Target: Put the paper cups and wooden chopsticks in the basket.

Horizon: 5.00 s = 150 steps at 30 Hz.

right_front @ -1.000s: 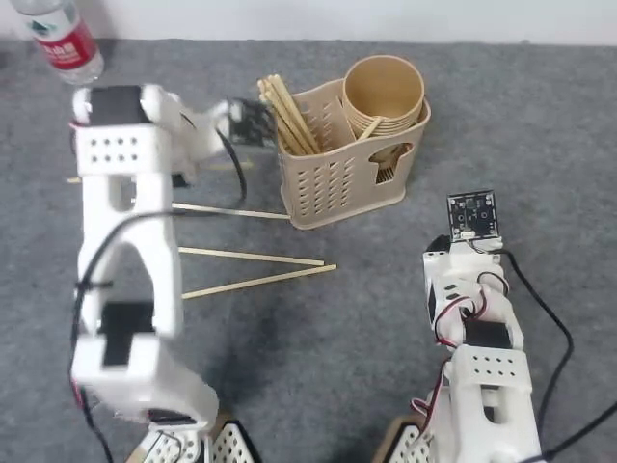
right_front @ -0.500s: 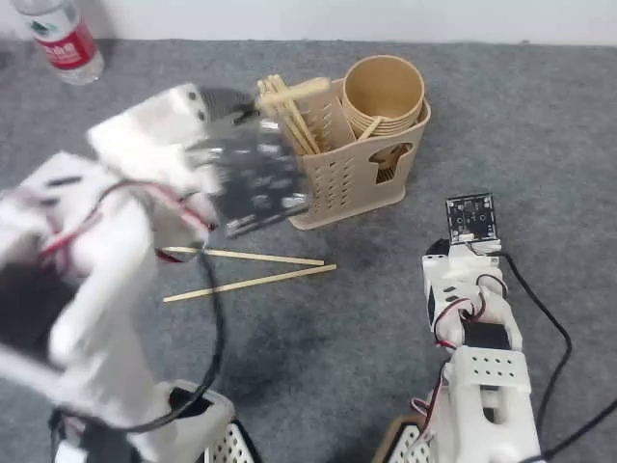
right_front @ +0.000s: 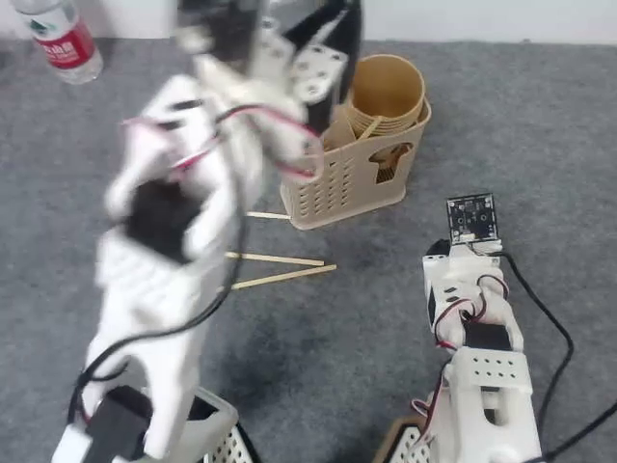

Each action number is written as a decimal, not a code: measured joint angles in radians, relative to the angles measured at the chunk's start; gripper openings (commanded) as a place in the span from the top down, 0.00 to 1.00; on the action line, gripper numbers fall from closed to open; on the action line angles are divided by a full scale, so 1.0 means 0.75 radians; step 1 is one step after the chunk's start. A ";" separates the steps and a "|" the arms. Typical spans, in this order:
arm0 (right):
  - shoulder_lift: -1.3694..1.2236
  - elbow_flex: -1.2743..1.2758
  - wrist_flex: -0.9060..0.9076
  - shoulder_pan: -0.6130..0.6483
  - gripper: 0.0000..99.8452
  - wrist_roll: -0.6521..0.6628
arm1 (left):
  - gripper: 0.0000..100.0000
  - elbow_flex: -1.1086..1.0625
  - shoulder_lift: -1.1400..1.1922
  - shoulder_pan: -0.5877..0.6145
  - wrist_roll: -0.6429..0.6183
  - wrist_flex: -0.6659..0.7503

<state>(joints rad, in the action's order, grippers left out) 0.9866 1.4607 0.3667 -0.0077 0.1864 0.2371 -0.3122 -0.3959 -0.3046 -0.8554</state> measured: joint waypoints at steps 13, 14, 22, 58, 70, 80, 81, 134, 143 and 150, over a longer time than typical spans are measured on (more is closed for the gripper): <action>0.000 0.000 0.000 0.000 0.99 0.000 | 0.99 -0.835 -0.100 0.190 0.041 0.575; 0.000 0.000 0.000 0.000 0.99 0.000 | 0.98 -0.869 -0.110 0.188 0.049 0.589; 0.000 0.000 0.000 0.000 0.99 0.000 | 0.80 -1.013 -0.231 0.102 0.115 0.548; 0.000 0.000 0.000 0.000 0.99 0.000 | 0.80 -0.495 0.763 0.771 1.868 -0.419; 0.000 0.000 0.000 0.000 0.99 0.000 | 0.90 0.231 1.473 0.853 1.976 -0.477; 0.000 0.000 0.000 0.041 0.99 0.086 | 0.99 0.761 1.780 0.839 2.306 -0.986; 0.000 0.000 0.000 0.033 0.99 0.086 | 0.99 0.827 1.813 0.839 2.338 -1.037; 0.000 0.000 0.000 0.041 0.99 0.086 | 0.99 -1.553 -0.567 0.133 0.176 1.275; 0.000 0.000 0.000 0.041 0.99 0.086 | 0.99 -1.586 -0.172 0.194 0.137 1.633; 0.000 0.000 0.000 0.041 0.99 0.086 | 0.99 -1.561 -0.209 0.194 0.143 1.612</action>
<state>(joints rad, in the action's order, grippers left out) 0.9866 1.4607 0.3667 0.0230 0.2509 -0.9337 -0.4687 -0.2501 -0.1972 0.3537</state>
